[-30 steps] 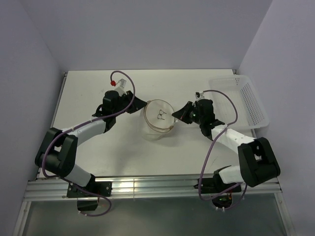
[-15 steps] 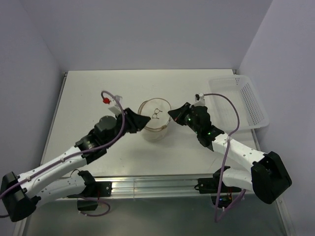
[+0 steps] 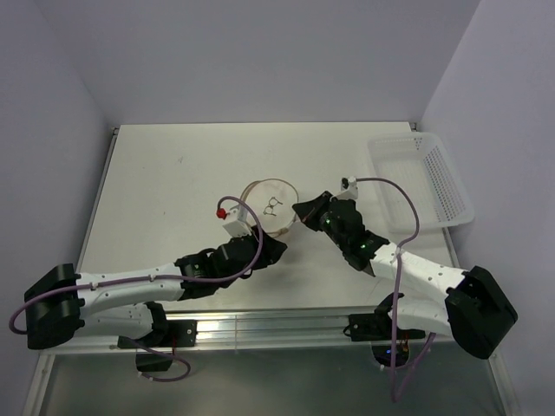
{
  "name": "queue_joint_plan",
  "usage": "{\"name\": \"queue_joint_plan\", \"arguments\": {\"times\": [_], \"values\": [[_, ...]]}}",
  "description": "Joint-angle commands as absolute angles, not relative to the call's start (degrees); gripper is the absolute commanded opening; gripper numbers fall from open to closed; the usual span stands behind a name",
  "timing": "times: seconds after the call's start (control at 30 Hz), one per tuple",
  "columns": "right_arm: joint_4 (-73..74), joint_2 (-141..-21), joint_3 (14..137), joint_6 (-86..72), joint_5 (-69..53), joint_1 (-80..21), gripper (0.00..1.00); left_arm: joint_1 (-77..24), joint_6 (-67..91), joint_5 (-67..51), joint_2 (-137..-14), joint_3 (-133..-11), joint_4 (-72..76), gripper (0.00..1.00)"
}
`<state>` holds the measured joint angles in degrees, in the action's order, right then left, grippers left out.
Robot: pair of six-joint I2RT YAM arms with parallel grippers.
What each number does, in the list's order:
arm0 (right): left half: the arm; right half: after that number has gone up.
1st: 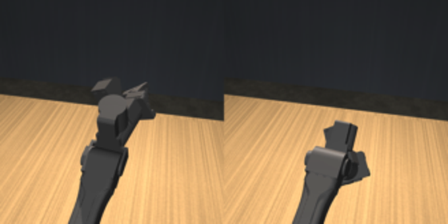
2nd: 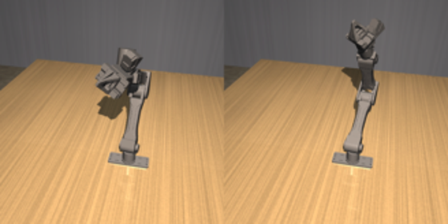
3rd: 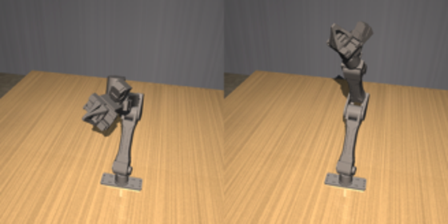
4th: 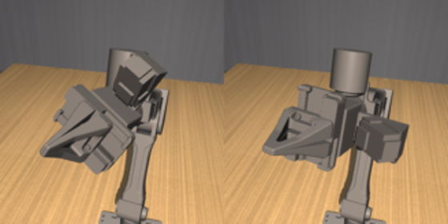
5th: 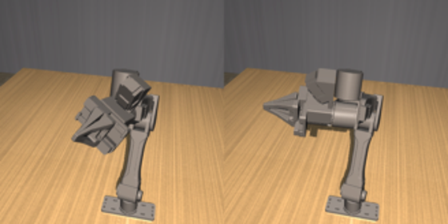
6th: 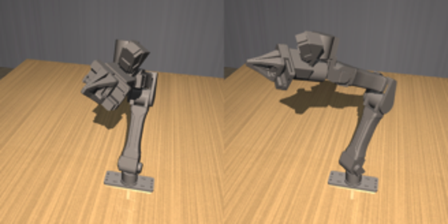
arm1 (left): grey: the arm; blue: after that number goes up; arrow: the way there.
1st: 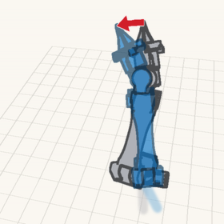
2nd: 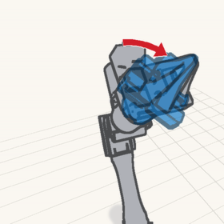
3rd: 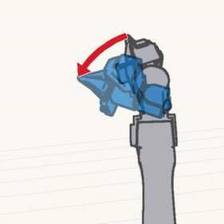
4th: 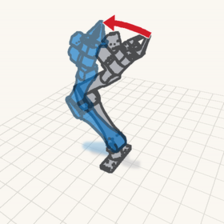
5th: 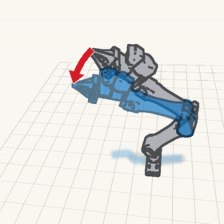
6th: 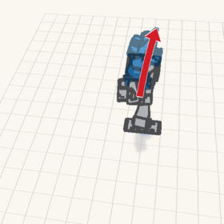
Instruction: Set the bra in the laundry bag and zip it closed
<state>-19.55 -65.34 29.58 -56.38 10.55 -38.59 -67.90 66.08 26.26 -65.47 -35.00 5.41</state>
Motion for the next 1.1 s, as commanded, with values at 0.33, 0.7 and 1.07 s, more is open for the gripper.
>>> {"name": "queue_joint_plan", "arguments": {"times": [0.33,0.7,1.07], "values": [[-22.6,-59.2,25.6,-54.7,15.4,-42.3,0.00,-68.1,68.4,30.3,-70.1,-42.1,9.1,0.45],[-23.8,-54.3,22.5,-53.4,16.9,-45.3,0.00,-68.2,71.0,33.9,-67.7,-39.1,4.4,0.38],[-26.6,-55.9,21.8,-51.9,15.8,-46.0,0.00,-70.5,64.6,30.8,-70.5,-41.3,1.7,0.41]]}}
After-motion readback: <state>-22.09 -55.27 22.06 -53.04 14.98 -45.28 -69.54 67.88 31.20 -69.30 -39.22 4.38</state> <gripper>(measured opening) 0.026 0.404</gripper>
